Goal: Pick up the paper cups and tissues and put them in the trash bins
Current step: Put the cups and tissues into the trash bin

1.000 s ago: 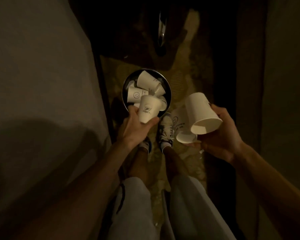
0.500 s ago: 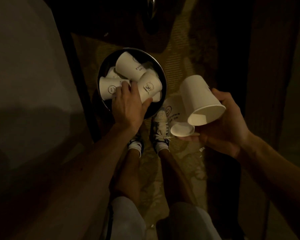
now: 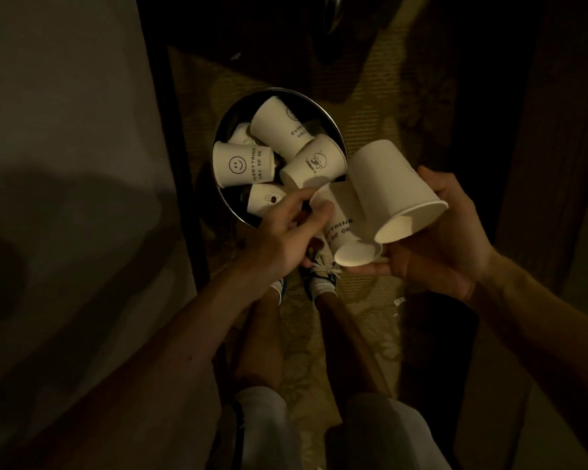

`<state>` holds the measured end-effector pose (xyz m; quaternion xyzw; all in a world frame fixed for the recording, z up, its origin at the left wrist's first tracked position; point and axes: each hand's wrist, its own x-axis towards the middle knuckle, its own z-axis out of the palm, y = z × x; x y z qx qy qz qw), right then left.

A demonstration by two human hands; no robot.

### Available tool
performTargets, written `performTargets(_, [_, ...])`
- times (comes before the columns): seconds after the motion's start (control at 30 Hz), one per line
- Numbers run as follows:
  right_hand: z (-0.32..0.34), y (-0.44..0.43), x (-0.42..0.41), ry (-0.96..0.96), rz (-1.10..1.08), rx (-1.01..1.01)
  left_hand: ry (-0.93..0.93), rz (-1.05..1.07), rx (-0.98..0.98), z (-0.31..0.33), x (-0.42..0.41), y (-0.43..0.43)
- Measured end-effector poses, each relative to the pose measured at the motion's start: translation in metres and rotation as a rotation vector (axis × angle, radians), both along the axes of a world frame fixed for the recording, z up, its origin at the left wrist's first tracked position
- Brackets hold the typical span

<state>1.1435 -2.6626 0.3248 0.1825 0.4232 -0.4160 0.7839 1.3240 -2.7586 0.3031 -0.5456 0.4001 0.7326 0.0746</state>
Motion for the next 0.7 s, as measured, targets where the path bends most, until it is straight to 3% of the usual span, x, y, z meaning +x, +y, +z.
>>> performTargets(0.17, [-0.004,-0.006,0.007,-0.015,-0.011,-0.024,0.043,0.083,0.015,0.004,0.019,0.002])
performTargets(0.33, [-0.004,-0.004,0.001,0.218,-0.117,0.184,-0.142,0.051,-0.096,0.003,0.051,0.016])
performTargets(0.47, [0.003,0.009,-0.007,0.268,-0.104,0.275,-0.282,-0.007,-0.224,-0.009,0.056,0.044])
performTargets(0.7, [0.006,0.023,-0.004,0.294,-0.080,0.294,-0.387,0.384,-0.160,-0.039,0.000,0.065])
